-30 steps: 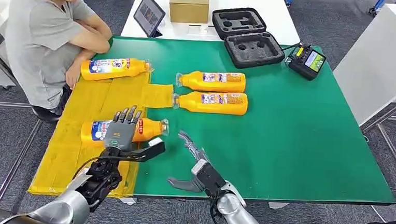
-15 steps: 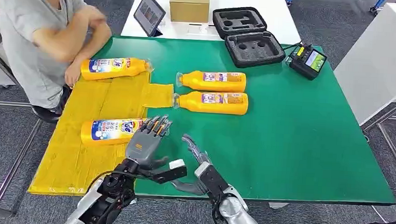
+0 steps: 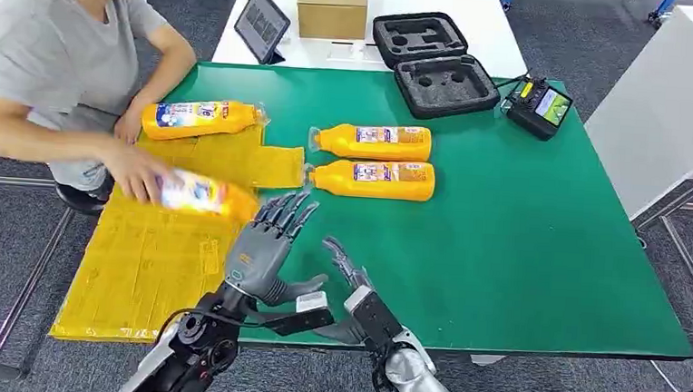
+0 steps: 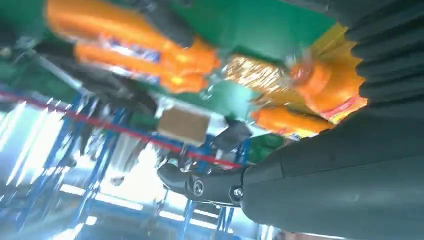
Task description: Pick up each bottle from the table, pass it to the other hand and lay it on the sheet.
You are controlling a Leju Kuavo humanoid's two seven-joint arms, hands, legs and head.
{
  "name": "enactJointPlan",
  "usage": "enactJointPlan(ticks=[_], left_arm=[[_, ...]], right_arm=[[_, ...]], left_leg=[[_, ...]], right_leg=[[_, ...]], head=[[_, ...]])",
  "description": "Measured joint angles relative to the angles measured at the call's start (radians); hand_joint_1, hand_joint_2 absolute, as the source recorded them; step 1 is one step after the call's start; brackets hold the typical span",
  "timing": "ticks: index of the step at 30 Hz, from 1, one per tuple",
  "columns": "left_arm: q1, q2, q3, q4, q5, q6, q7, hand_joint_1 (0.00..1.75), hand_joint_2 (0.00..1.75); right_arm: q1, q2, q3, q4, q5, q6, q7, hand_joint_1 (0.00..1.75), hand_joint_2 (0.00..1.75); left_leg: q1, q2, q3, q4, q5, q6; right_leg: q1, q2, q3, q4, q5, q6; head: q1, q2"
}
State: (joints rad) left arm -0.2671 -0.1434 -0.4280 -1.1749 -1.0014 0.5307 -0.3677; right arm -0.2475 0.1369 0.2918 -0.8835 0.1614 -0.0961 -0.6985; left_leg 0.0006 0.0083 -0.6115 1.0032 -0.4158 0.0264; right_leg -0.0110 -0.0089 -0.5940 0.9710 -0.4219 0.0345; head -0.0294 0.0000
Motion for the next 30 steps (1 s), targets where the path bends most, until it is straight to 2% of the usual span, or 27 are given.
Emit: enactJointPlan(ticks=[5, 8, 9, 12, 15, 17, 18, 22, 26, 30], left_arm=[[0.003, 0.008, -0.015, -0.023, 0.011, 0.003, -0.008, 0.00, 1.75], [0.004, 0.010, -0.019, -0.030, 0.081, 0.030, -0.061, 0.00, 1.75], [0.005, 0.010, -0.020, -0.033, 0.133, 0.025, -0.093, 0.00, 1.75], [0.016, 0.009, -0.021, -0.047, 0.288, -0.030, -0.184, 0.00, 1.75], [0.033, 0.009, -0.025, -0.053, 0.411, -0.089, -0.247, 0.00, 1.75], [0.041, 0.008, -0.026, -0.055, 0.450, -0.099, -0.263, 0.00, 1.75], [0.045, 0.008, -0.026, -0.058, 0.457, -0.099, -0.266, 0.00, 1.75], [0.076, 0.008, -0.026, -0.086, 0.471, -0.098, -0.266, 0.00, 1.75], [0.102, 0.008, -0.024, -0.113, 0.472, -0.101, -0.266, 0.00, 1.75], [0.106, 0.006, -0.023, -0.114, 0.481, -0.116, -0.275, 0.00, 1.75]], right_arm=[[0.005, 0.000, 0.000, -0.019, -0.003, -0.002, 0.000, 0.00, 1.75], [0.014, 0.000, 0.000, -0.037, -0.036, 0.010, 0.000, 0.00, 1.75], [0.017, 0.000, 0.000, -0.044, -0.059, 0.032, 0.000, 0.00, 0.00], [0.038, 0.001, -0.005, -0.071, -0.166, 0.113, 0.000, 0.00, 0.00], [0.071, 0.001, -0.013, -0.130, -0.168, 0.046, -0.001, 0.00, 0.00], [0.086, 0.002, -0.022, -0.163, -0.169, -0.038, -0.001, 0.00, 0.00], [0.094, 0.003, -0.025, -0.182, -0.163, -0.097, 0.003, 0.00, 1.75], [0.130, 0.007, -0.027, -0.263, -0.128, -0.306, 0.041, 0.00, 1.75], [0.162, 0.000, -0.027, -0.337, -0.114, -0.390, 0.024, 0.00, 1.75], [0.199, -0.018, -0.032, -0.430, 0.090, -0.571, 0.002, 0.00, 1.75]], left_leg=[[0.000, 0.000, 0.000, 0.000, 0.000, 0.000], [0.000, 0.000, 0.000, 0.000, 0.000, 0.000], [0.000, 0.000, 0.000, 0.000, 0.000, 0.000], [0.000, 0.000, 0.000, 0.000, 0.000, 0.000], [0.000, 0.000, 0.000, 0.000, 0.000, 0.000], [0.000, 0.000, 0.000, 0.000, 0.000, 0.000], [0.000, 0.000, 0.000, 0.000, 0.000, 0.000], [0.000, 0.000, 0.000, 0.000, 0.000, 0.000], [0.000, 0.000, 0.000, 0.000, 0.000, 0.000], [0.000, 0.000, 0.000, 0.000, 0.000, 0.000]], right_leg=[[0.000, 0.000, 0.000, 0.000, 0.000, 0.000], [0.000, 0.000, 0.000, 0.000, 0.000, 0.000], [0.000, 0.000, 0.000, 0.000, 0.000, 0.000], [0.000, 0.000, 0.000, 0.000, 0.000, 0.000], [0.000, 0.000, 0.000, 0.000, 0.000, 0.000], [0.000, 0.000, 0.000, 0.000, 0.000, 0.000], [0.000, 0.000, 0.000, 0.000, 0.000, 0.000], [0.000, 0.000, 0.000, 0.000, 0.000, 0.000], [0.000, 0.000, -0.001, 0.000, 0.000, 0.000], [0.000, 0.000, -0.001, 0.000, 0.000, 0.000]], head=[[0.000, 0.000], [0.000, 0.000], [0.000, 0.000], [0.000, 0.000], [0.000, 0.000], [0.000, 0.000], [0.000, 0.000], [0.000, 0.000], [0.000, 0.000], [0.000, 0.000]])
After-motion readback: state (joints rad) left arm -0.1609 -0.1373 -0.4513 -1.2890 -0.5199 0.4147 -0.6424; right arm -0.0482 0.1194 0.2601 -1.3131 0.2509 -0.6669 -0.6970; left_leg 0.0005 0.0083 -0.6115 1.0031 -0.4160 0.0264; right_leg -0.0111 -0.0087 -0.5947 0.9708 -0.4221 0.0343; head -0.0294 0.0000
